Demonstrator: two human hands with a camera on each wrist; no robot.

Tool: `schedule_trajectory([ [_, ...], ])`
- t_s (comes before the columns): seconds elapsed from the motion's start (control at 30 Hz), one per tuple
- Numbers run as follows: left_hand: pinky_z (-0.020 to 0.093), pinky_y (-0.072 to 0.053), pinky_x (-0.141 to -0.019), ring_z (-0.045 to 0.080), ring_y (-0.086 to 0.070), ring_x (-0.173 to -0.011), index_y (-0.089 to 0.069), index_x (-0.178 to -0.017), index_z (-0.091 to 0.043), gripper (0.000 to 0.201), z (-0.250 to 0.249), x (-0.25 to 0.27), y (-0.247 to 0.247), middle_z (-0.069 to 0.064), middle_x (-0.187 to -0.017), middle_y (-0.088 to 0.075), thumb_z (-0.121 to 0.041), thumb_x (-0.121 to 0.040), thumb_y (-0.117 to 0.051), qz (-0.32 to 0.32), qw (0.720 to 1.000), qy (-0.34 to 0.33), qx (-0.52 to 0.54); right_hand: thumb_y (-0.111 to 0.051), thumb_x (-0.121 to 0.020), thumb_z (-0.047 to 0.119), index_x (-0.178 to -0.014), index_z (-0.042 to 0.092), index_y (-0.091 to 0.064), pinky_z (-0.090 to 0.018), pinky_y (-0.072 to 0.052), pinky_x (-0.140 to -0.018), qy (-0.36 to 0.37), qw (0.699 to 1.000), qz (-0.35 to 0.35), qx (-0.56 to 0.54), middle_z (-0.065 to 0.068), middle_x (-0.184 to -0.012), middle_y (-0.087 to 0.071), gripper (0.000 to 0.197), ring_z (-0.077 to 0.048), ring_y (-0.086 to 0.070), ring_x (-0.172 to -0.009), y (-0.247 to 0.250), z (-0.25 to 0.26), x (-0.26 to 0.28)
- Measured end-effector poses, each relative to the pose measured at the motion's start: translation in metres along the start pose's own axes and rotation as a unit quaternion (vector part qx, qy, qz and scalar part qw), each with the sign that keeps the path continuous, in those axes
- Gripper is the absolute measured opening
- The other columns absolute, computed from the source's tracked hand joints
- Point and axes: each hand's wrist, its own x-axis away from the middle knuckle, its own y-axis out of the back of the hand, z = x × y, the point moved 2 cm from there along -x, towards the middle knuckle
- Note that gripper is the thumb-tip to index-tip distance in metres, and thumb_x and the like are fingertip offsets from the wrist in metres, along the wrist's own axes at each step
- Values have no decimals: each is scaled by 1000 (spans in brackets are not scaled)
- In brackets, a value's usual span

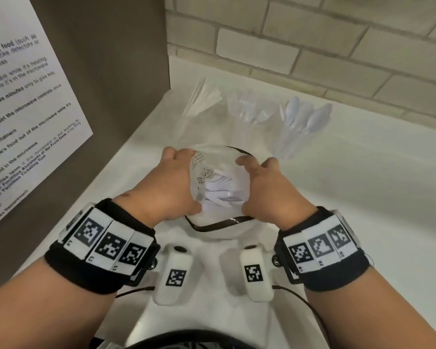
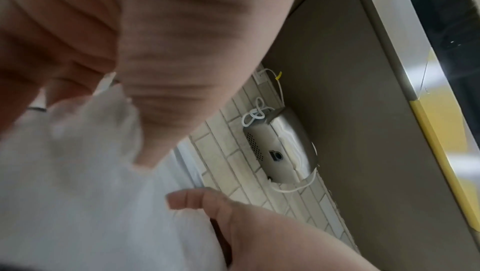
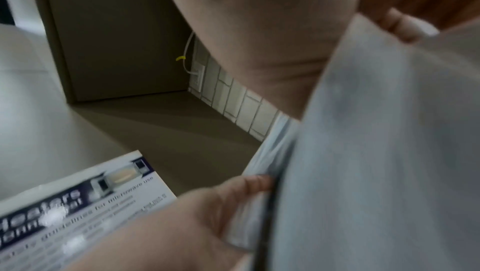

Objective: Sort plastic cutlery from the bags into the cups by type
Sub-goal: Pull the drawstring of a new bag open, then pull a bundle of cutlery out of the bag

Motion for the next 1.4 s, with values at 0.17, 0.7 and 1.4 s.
schedule_trajectory([
  [0.17,21,-42,-73,17,-54,-79,-17,-148,-27,99,4,2,2,0,-122,-21,-21,-70,-78,60,997,15,-52,-59,-79,1,-146,32,-21,-12,-35,-53,13,998,44,-49,-4,-121,-31,83,-8,-50,-68,-3,-1,2],
  [0.7,37,-32,-106,28,-26,-138,-50,-96,-35,25,-35,2,22,0,-153,-14,-41,-80,-68,-18,982,-152,-109,-68,-82,10,-102,42,-72,-29,-38,-94,142,962,-229,33,2,-111,-41,38,-23,-39,-104,31,-11,-13],
  [1.4,31,-45,-85,23,-56,-106,-56,-101,-30,37,-30,-35,-3,0,-128,-48,0,-79,-54,-7,972,-212,-105,-49,-93,27,-94,17,-65,-26,-36,-61,96,979,-117,135,-4,-90,-57,19,-24,-53,-79,11,21,26],
])
